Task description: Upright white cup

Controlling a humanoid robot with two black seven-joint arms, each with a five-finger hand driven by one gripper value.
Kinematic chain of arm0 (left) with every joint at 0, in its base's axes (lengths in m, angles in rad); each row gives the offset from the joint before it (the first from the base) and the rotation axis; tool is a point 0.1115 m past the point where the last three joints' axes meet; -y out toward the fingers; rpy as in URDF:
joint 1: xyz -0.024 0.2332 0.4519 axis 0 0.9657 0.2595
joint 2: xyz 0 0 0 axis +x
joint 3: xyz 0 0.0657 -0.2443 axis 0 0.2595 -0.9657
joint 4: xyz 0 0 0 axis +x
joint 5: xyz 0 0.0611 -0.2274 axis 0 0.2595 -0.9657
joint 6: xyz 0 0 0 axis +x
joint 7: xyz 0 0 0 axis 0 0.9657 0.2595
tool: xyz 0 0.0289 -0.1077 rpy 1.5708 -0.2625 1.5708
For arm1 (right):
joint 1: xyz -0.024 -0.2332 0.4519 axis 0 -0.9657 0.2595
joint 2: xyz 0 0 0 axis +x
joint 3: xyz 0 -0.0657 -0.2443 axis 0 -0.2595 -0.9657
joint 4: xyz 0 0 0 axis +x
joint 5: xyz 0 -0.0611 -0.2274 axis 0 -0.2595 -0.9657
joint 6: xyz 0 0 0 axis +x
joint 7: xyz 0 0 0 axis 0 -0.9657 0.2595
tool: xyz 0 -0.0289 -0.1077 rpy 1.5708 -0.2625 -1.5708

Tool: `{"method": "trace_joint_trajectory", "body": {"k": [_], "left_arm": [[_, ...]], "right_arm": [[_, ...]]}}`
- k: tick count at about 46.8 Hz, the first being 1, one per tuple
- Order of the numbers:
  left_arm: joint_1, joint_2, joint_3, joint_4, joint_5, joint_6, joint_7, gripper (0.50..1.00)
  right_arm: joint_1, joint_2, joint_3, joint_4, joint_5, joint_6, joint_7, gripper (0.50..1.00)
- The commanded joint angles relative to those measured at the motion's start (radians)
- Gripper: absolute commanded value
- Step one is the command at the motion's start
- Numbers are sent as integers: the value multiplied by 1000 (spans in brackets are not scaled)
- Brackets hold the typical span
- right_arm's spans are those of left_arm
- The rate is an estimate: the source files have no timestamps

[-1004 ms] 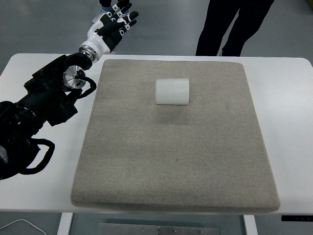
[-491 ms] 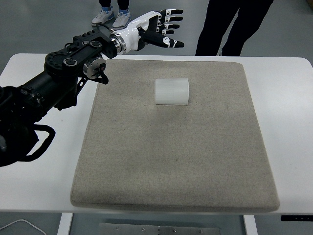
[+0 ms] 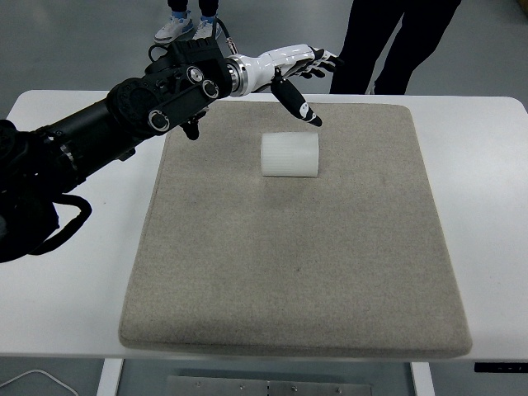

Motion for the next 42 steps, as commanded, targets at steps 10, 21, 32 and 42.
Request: {"method": "trace_joint_trajectory", "body": {"k": [10, 21, 32, 42], "left_arm": [[-27, 0, 96, -7, 1, -1, 95, 996], [-25, 0, 122, -7, 1, -1, 134, 994], [-22, 0, 136, -36, 1, -1, 138, 996], [-19, 0, 142, -85, -3, -8, 138, 996]], "right_arm": [[-1, 0, 0, 0, 0, 0, 0, 930], [0, 0, 0, 0, 0, 0, 0, 930], [0, 0, 0, 2, 0, 0, 0, 930], [0, 0, 0, 0, 0, 0, 0, 930]]}}
